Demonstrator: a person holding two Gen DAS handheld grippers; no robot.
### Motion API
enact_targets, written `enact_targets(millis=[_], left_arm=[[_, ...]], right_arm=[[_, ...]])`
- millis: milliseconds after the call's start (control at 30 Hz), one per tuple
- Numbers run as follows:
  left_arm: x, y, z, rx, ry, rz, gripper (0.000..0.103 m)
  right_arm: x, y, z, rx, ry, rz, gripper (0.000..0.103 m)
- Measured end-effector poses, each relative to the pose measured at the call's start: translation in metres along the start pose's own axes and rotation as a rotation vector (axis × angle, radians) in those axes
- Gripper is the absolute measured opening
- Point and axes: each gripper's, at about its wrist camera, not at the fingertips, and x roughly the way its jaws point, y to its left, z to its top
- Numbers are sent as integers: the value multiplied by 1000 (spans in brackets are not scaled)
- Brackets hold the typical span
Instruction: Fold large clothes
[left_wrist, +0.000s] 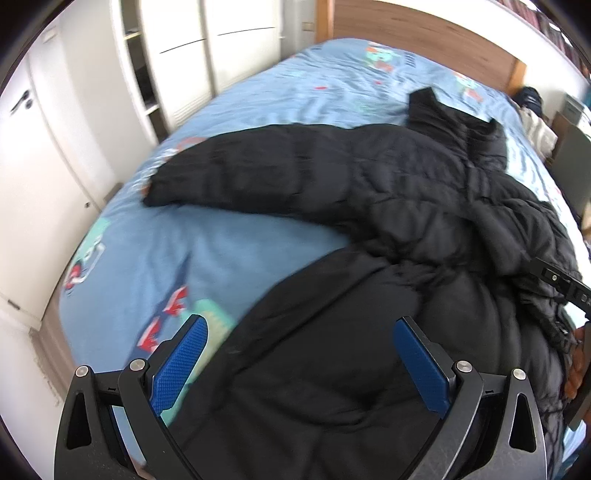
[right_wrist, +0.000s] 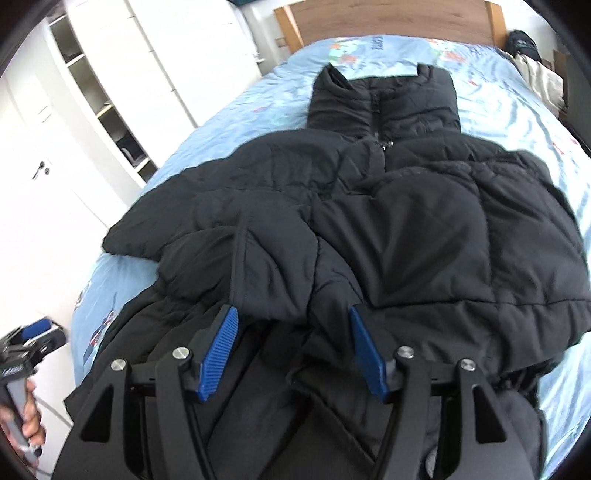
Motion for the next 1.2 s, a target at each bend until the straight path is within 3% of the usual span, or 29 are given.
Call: enact_targets(millis=[100,233,433,600,667,767,1000,1133,1200], left_arm=[[4,-36,11,61,-14,-31,99],[15,-98,30,149,-39,-86,99],[52,-184,53,214,-22,-199,99],[103,-228,68,245,-17,-168,99],[130,-233,68,258,19,-136,100],[148,-223,66,230,50,-187,102],[135,-198,63,230,46,-219,102],[119,-189,55,264,21,-135,102],[115,-182,52,266,34,-141,102]], right_arm=[[-31,-18,-1,16,-60,-33,62],[-59,-59,3,43,-112,-186,62],[-57,-109,14,86,-123,-294,62],[-36,-126,15,99,-103,-303,62],[-25,-128,10,100,-84,-298,62],[-14,-133,0,88,-55,-296,62],[-19,-144,-12,93,-32,-373,60],[-37,-134,-12,94,-54,-419,60],[-42,-124,-15,97,-63,-392,60]])
